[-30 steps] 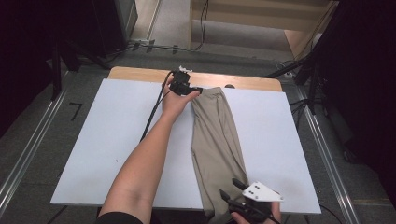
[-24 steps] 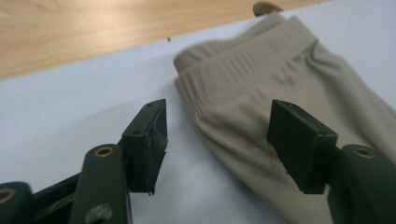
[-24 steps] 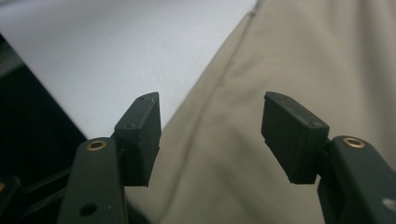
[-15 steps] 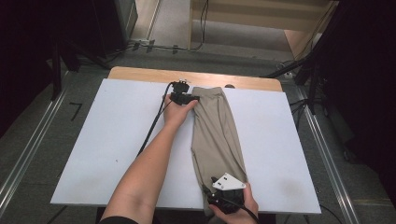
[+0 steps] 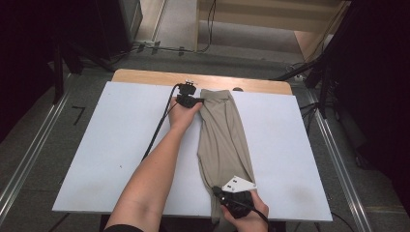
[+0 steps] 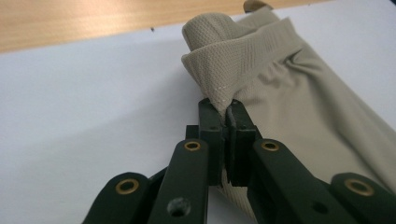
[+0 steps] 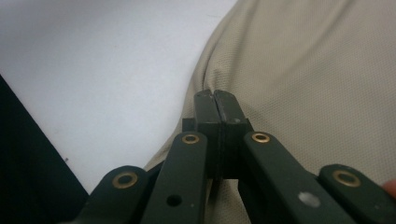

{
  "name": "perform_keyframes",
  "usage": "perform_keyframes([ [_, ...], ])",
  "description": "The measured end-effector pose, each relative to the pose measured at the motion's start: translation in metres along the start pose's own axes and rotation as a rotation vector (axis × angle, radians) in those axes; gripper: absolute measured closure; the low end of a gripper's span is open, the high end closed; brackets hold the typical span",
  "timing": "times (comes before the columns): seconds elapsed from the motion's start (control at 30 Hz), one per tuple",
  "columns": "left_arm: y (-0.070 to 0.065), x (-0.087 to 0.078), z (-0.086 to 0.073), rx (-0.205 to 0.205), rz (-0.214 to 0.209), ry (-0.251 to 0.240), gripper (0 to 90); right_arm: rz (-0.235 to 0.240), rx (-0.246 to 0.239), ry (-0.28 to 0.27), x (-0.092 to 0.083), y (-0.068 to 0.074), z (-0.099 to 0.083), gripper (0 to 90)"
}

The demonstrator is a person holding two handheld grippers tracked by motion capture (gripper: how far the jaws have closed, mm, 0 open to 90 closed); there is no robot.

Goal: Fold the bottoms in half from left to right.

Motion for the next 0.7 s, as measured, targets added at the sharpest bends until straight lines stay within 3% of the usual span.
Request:
perform_keyframes([
  [0.3, 0.014, -0.02, 0.005, 0.038, 0.036, 0.014, 88.1, 0.043, -0.007, -0.041, -0.002, 0.017, 0.018, 88.3],
  [0.57, 0.036, -0.04, 0.0, 0.036, 0.068, 0.027, 88.1, 0.079, -0.073, -0.062, 0.006, 0.053, 0.048, 88.2],
  [0.7, 0.045, -0.046, -0.002, 0.029, 0.082, 0.025, 88.1, 0.094, -0.081, -0.062, 0.011, 0.068, 0.063, 88.2],
])
Point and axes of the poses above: each handheld gripper's, and its own axes: x roughly forward along the jaws, z roughly out of its top, y roughly to its left, the point moved 9 cm from there along x, roughly forward along the jaws, and after that the axes turned 14 degrees about y, right-handed, at the moved point
